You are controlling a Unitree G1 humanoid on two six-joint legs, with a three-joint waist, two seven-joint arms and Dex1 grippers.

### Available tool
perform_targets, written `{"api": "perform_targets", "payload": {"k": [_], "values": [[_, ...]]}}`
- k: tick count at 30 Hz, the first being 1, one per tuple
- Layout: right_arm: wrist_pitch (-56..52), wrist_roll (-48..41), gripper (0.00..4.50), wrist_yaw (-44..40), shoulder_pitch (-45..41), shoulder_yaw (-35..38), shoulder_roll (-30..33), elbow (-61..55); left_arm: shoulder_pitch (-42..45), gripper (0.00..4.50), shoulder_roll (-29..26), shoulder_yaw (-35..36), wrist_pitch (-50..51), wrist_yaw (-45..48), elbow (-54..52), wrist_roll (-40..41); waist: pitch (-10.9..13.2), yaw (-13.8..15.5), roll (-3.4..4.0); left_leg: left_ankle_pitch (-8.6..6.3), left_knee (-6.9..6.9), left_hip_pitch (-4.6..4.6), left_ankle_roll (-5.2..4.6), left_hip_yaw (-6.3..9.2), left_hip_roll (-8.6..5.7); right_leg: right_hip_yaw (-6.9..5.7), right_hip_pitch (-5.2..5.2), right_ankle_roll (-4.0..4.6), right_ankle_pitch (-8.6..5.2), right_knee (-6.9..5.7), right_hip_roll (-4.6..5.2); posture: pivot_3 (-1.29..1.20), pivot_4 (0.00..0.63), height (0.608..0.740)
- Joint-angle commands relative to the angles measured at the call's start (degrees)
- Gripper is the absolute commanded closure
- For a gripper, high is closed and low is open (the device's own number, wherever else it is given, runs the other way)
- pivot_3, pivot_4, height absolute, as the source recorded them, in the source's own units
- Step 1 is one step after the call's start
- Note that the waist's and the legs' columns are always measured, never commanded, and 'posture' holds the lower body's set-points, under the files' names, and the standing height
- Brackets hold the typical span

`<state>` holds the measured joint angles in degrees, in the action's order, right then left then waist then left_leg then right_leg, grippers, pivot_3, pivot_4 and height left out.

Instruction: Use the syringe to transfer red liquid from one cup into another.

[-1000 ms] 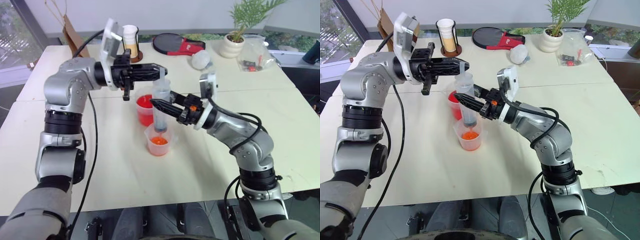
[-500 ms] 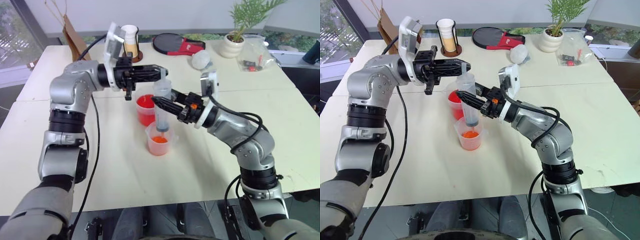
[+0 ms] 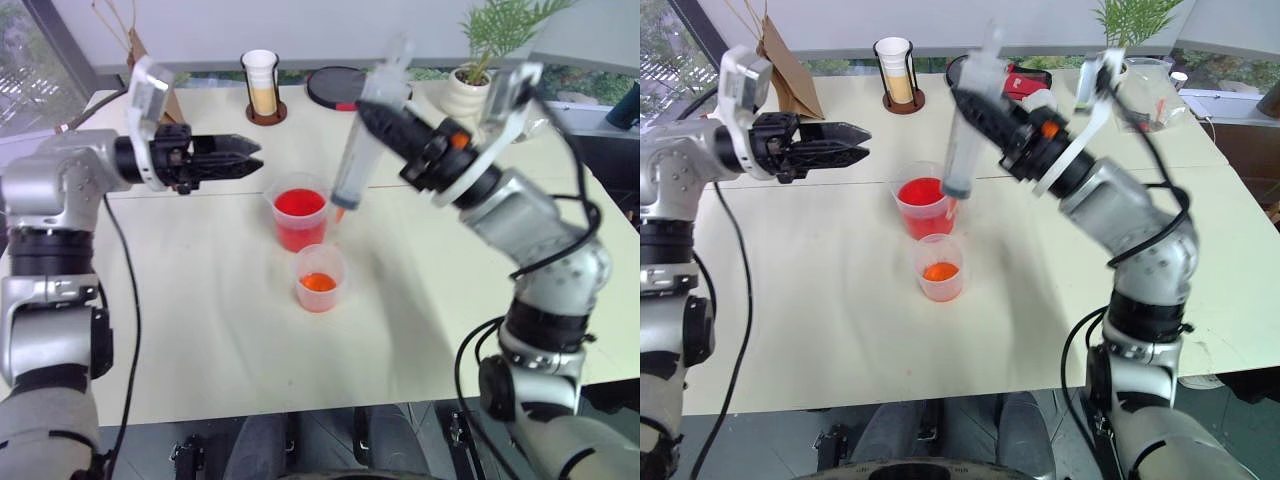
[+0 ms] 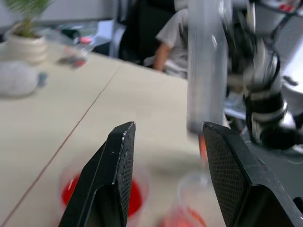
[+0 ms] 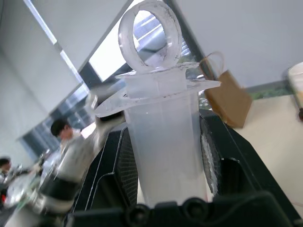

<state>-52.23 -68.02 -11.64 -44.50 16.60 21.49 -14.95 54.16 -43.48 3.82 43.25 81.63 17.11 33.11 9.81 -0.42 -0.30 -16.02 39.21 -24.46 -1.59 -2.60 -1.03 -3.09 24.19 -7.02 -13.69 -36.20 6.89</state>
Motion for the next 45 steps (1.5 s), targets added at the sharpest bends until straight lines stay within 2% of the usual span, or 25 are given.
{"api": "perform_targets", "payload": {"k": [1, 3, 6, 9, 15, 22, 27, 29, 31, 33, 36, 40, 42, 45], "values": [[-7.10, -4.34, 3.05, 5.20, -7.80, 5.79, 8.82, 11.94, -2.87, 2.23, -2.48, 2.29, 1.36, -2.02, -10.52, 2.21, 0.01, 0.04, 0.02, -0.01, 0.02, 0.00, -0.01, 0.01, 0.00, 0.00, -0.02, 0.00, 0.00, 0.01, 0.01, 0.00, 0.150, 0.740], [-13.83, -1.43, 3.05, 5.39, -11.56, 4.17, 15.65, 21.29, -6.27, 2.23, -3.74, 2.15, 2.31, -2.95, -16.76, 3.13, 0.01, 0.01, 0.01, -0.03, 0.00, 0.00, -0.05, 0.00, -0.04, 0.03, -0.02, 0.01, 0.00, 0.03, 0.06, 0.00, 0.150, 0.740], [-23.93, 5.73, 3.05, 0.84, -14.55, -2.88, 24.13, 33.77, -11.89, 2.23, -3.61, 2.31, 2.90, -6.37, -25.70, 4.44, 0.01, -0.28, 0.02, -0.08, -0.11, 0.00, -0.12, -0.02, -0.03, 0.07, -0.02, 0.03, -0.01, 0.10, 0.06, 0.00, 0.150, 0.740], [-27.23, 11.60, 3.05, 0.28, -16.85, -5.57, 24.27, 43.13, -16.89, 2.23, -2.95, 1.68, 1.78, -9.60, -30.53, 3.77, 0.02, -0.74, 0.03, -0.10, -0.12, 0.02, -0.17, -0.13, 0.00, 0.10, 0.00, 0.03, -0.01, 0.13, 0.05, 0.00, 0.150, 0.740], [-28.29, 21.97, 3.05, -9.07, -18.52, -14.02, 23.14, 51.44, -23.79, 2.23, -1.55, 0.90, -0.79, -14.79, -35.71, 2.77, 0.07, -0.54, 0.14, -0.10, -0.08, 0.01, -0.18, -0.34, 0.04, 0.25, 0.15, 0.02, -0.01, 0.09, 0.02, 0.00, 0.150, 0.740], [-26.21, 33.61, 3.05, -19.56, -22.76, -22.83, 20.78, 61.38, -26.86, 2.23, -2.00, -0.35, -3.46, -18.00, -36.75, 0.83, 0.07, -0.25, 0.14, -0.11, -0.04, -0.02, -0.19, -0.34, -0.03, 0.29, 0.12, 0.01, -0.01, 0.11, 0.01, 0.00, 0.150, 0.740], [-23.04, 40.40, 3.05, -22.22, -25.37, -23.71, 18.40, 68.23, -27.67, 2.23, -1.58, -0.18, -3.74, -19.69, -37.38, 1.27, 0.07, -0.38, 0.14, -0.11, -0.05, -0.01, -0.19, -0.34, -0.02, 0.28, 0.12, 0.01, -0.01, 0.11, 0.01, 0.00, 0.150, 0.740], [-22.40, 42.26, 2.04, -23.18, -26.03, -23.44, 17.89, 69.77, -27.94, 2.18, -1.52, 0.02, -3.63, -20.22, -37.48, 1.60, 0.07, -0.38, 0.14, -0.11, -0.05, -0.01, -0.19, -0.34, -0.02, 0.28, 0.12, 0.01, -0.01, 0.11, 0.01, 0.00, 0.150, 0.740], [-21.93, 43.71, 1.30, -23.12, -26.71, -22.44, 17.49, 71.16, -28.09, 2.18, -1.35, 0.39, -3.61, -20.73, -37.16, 1.90, 0.07, -0.37, 0.14, -0.11, -0.05, -0.01, -0.18, -0.35, -0.03, 0.28, 0.12, 0.01, 0.00, 0.11, 0.01, 0.00, 0.150, 0.740], [-22.07, 44.49, 0.33, -23.03, -27.47, -20.93, 17.56, 72.03, -28.00, 2.18, -1.18, 1.19, -3.56, -21.16, -36.37, 2.44, 0.07, -0.33, 0.14, -0.11, -0.05, -0.01, -0.18, -0.35, -0.03, 0.28, 0.13, 0.01, -0.01, 0.10, 0.01, 0.00, 0.150, 0.740], [-22.53, 44.71, 0.33, -24.41, -28.69, -18.01, 19.80, 70.98, -28.34, 2.18, -2.31, 2.41, -4.39, -21.19, -34.05, 1.66, 0.07, -0.29, 0.14, -0.11, -0.05, -0.01, -0.18, -0.34, -0.03, 0.28, 0.12, 0.01, -0.01, 0.10, 0.01, 0.00, 0.150, 0.740], [-21.56, 41.11, 0.33, -29.51, -25.02, -11.67, 25.77, 59.24, -29.79, 2.18, -3.35, 6.89, -3.24, -22.44, -31.01, 3.26, 0.13, -0.11, 0.23, -0.11, -0.06, -0.04, -0.19, -0.33, -0.04, 0.28, 0.14, 0.01, -0.01, 0.12, 0.01, 0.00, 0.150, 0.740], [-12.78, 38.90, 0.33, -31.81, -15.78, -4.87, 27.58, 46.68, -31.96, 2.18, -3.63, 9.40, -2.56, -23.29, -30.46, 4.06, 0.03, -0.12, 0.07, -0.13, -0.11, -0.04, -0.20, -0.27, -0.03, 0.26, 0.12, 0.00, -0.01, 0.15, 0.01, 0.00, 0.150, 0.740], [-7.09, 37.68, 0.33, -33.82, 0.24, 1.60, 29.84, 31.79, -37.92, 2.18, -4.82, 12.97, -2.09, -24.23, -30.98, 3.83, 0.00, -0.19, 0.03, -0.18, -0.13, 0.02, -0.26, -0.19, -0.02, 0.17, -0.01, -0.03, -0.02, 0.19, 0.01, 0.00, 0.150, 0.740]]}}
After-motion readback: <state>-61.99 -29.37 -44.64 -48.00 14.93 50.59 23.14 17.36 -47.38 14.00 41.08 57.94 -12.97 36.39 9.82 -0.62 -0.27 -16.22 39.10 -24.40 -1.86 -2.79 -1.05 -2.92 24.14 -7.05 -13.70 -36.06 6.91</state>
